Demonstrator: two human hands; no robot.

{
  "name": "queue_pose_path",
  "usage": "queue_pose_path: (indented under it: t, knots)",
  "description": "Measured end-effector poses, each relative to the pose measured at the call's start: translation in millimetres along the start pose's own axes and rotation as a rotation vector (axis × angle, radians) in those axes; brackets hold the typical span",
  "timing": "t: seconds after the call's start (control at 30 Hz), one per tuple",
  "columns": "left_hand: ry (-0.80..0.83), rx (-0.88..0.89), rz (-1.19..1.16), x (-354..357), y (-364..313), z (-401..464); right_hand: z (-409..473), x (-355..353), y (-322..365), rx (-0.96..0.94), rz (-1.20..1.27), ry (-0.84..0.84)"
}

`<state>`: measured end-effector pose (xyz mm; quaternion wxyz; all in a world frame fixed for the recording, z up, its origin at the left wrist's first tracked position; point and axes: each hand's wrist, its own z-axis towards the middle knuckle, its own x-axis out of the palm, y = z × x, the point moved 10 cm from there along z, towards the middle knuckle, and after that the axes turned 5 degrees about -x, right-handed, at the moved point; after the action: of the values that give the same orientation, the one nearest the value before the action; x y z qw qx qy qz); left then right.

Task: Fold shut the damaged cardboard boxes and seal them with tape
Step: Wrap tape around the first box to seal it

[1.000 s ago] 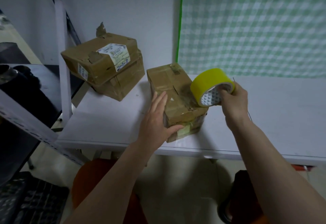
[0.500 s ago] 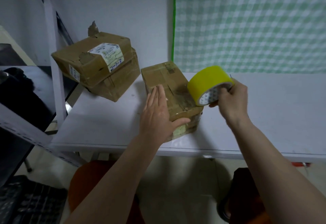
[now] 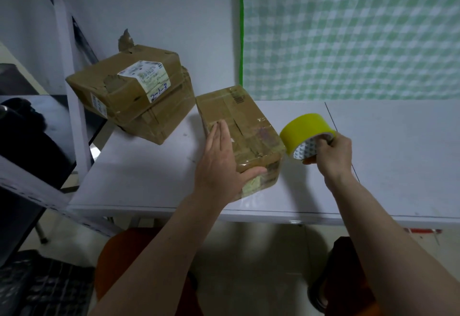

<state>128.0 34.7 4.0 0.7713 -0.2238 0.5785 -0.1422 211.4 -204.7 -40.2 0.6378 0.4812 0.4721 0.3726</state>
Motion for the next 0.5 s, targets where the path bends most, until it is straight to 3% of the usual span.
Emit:
queue_pose_path:
  t: [0.23,0.4,0.5]
  knots:
    - [-0.015,-0.036,-0.119,-4.5,11.8,-4.5,-23.1,27.9,-25.2,0.215,0.276,0.073]
    - [-0.085,-0.127,-0.23,-15.6,38.4,-16.2,-77.0,90.7,-23.4,0.446,0.535,0.44]
    - [-0.122,-0.175,-0.306,-21.2,53.8,-23.1,-88.5,108.5,-10.7,0.476,0.528,0.49]
